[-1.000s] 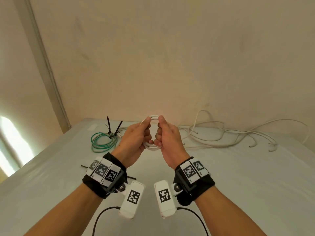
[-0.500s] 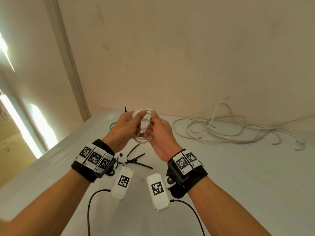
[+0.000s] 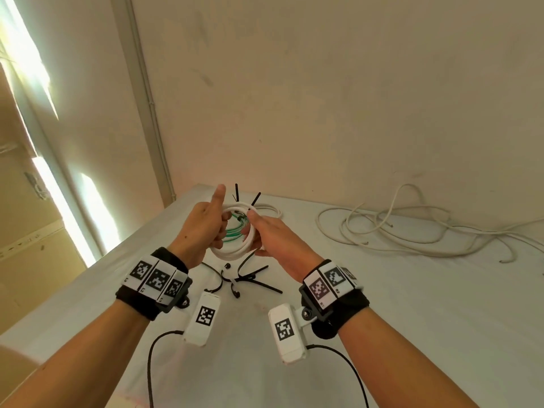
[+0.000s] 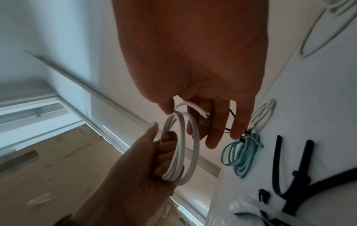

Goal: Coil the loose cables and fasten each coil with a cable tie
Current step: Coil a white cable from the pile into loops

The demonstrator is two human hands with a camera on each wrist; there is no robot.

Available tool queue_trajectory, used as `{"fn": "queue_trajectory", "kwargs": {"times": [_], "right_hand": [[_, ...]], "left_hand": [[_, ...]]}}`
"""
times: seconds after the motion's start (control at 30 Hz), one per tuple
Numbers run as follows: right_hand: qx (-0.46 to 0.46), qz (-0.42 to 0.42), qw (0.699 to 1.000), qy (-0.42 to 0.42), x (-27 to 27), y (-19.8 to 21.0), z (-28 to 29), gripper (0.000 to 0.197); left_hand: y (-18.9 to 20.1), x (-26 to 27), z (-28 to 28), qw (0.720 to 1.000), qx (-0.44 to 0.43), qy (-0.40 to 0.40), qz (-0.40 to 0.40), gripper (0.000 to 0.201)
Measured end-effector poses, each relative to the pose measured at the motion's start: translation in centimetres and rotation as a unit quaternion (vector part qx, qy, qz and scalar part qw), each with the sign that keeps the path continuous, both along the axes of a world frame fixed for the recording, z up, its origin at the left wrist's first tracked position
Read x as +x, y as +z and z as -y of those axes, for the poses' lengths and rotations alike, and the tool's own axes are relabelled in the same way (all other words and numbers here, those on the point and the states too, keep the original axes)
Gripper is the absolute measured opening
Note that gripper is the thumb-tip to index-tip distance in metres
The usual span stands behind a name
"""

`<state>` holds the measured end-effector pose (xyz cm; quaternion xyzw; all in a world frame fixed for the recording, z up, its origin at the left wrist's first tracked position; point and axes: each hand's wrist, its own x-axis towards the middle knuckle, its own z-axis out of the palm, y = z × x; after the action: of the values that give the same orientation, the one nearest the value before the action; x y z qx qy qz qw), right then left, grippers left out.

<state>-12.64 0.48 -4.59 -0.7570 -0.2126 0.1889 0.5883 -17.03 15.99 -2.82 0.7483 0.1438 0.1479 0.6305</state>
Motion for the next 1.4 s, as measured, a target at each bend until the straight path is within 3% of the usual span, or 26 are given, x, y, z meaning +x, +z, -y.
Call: {"fn": "queue_trajectory", "kwargs": {"times": [0.17, 0.27, 0.37, 0.47, 0.57, 0.63, 0.7, 0.77, 0.87, 1.0, 1.1, 1.2, 1.27, 1.33, 1.4], "right_hand": [[-0.070, 0.040, 0.996, 0.034, 0.1, -0.1, 0.2, 0.066], [-0.087, 0.015, 0.996, 0.012, 0.5, -0.3, 0.5, 0.067], [-0.151, 0.072, 0.985, -0.034, 1.4, -1.3, 1.2, 0.058], [-0.288, 0.138, 0.946, 0.050, 1.5, -2.4, 1.8, 0.036], [-0.419, 0.149, 0.882, 0.158, 0.4, -3.2, 1.3, 0.034], [-0.469, 0.162, 0.851, 0.172, -0.3, -3.5, 0.9, 0.037], [-0.478, 0.160, 0.845, 0.180, -0.6, -3.5, 0.7, 0.028], [-0.465, 0.144, 0.854, 0.186, -0.5, -3.1, 1.0, 0.016], [-0.408, 0.122, 0.890, 0.166, 0.0, -1.7, 2.5, 0.016], [-0.270, 0.049, 0.957, 0.098, 1.2, 0.7, 6.7, 0.017], [-0.134, -0.001, 0.991, 0.029, 2.0, 1.8, 10.2, 0.014], [0.039, -0.003, 0.996, -0.077, 2.5, 2.0, 12.4, 0.008], [0.128, 0.000, 0.988, -0.089, 2.5, 2.0, 12.9, 0.009], [0.129, 0.041, 0.986, -0.097, 2.3, 2.1, 12.7, 0.009], [0.058, 0.133, 0.979, -0.145, 2.0, 2.4, 12.4, 0.008]], "left_hand": [[-1.1, 0.2, -0.9, 0.995, 0.083, 0.052, 0.020, 0.047], [-1.6, 0.5, -1.6, 0.992, 0.104, 0.067, 0.033, 0.048], [-2.0, 0.9, -2.2, 0.990, 0.111, 0.076, 0.034, 0.050], [-2.2, 1.2, -2.7, 0.988, 0.122, 0.089, 0.034, 0.051], [-2.3, 1.5, -3.0, 0.985, 0.133, 0.101, 0.034, 0.050], [-2.3, 1.6, -2.9, 0.984, 0.143, 0.104, 0.030, 0.049], [-2.3, 1.8, -2.8, 0.983, 0.150, 0.103, 0.032, 0.051], [-2.2, 1.9, -2.5, 0.983, 0.151, 0.095, 0.039, 0.051], [-1.9, 2.4, -1.9, 0.983, 0.148, 0.089, 0.055, 0.058], [-1.3, 3.5, -0.9, 0.985, 0.134, 0.074, 0.085, 0.059], [-0.9, 4.5, 0.7, 0.985, 0.120, 0.060, 0.109, 0.056], [-0.8, 5.4, 3.1, 0.987, 0.099, 0.026, 0.124, 0.059], [-0.7, 5.9, 5.3, 0.987, 0.089, -0.007, 0.130, 0.063], [-0.5, 6.1, 7.9, 0.987, 0.088, -0.031, 0.128, 0.059], [-0.1, 6.4, 10.3, 0.989, 0.073, -0.042, 0.125, 0.053]]}}
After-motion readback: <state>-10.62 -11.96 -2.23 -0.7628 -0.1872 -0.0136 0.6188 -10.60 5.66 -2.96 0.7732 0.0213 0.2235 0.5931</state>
